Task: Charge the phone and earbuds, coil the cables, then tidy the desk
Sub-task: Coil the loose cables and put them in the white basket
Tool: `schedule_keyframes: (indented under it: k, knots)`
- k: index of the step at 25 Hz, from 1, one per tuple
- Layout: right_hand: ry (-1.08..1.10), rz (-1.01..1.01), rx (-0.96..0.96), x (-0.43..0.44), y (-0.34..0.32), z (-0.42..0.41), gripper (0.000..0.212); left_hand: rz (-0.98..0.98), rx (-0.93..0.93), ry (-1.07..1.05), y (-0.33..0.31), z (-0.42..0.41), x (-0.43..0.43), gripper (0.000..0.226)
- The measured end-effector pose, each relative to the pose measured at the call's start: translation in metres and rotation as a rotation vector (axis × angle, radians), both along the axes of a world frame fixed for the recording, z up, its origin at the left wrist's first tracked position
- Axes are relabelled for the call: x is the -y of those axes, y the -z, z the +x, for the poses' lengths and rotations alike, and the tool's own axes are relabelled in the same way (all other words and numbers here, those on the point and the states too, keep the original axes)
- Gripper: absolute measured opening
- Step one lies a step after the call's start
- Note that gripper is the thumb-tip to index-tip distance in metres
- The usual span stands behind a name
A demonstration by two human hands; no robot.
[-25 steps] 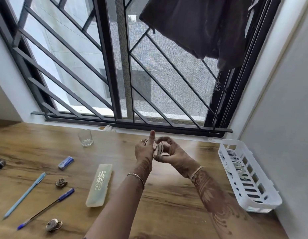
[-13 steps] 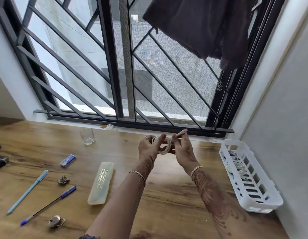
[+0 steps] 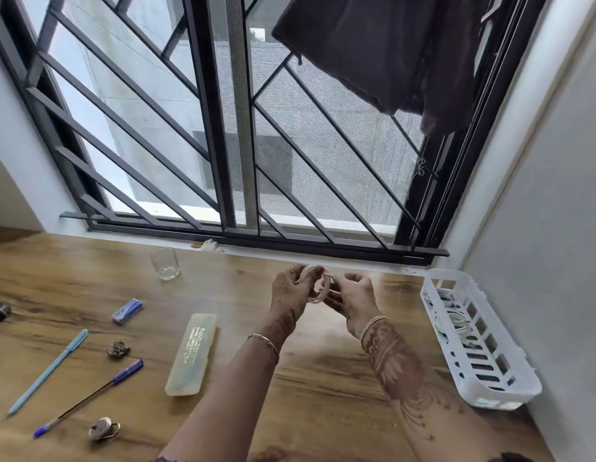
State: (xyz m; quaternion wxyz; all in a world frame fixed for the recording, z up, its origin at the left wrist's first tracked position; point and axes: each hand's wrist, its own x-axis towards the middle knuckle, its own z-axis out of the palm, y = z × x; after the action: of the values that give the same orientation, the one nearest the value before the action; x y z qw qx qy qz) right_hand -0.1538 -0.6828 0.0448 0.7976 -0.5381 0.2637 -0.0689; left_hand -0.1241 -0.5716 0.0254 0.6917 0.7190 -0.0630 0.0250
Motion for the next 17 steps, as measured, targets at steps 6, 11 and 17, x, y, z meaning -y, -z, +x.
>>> schedule_keyframes:
  k: [6,11,17]
  knots:
    - [-0.197,-0.217,0.042,-0.008,0.005,-0.002,0.031,-0.043,-0.074,-0.096,-0.001,0.008,-0.003,0.020]
    - [-0.212,-0.266,0.092,-0.005,0.010,-0.004,0.016,0.020,-0.105,-0.119,-0.002,0.012,-0.005,0.032]
    - [-0.116,-0.198,0.163,-0.007,0.001,-0.003,0.005,-0.079,-0.227,-0.051,-0.003,0.005,-0.001,0.030]
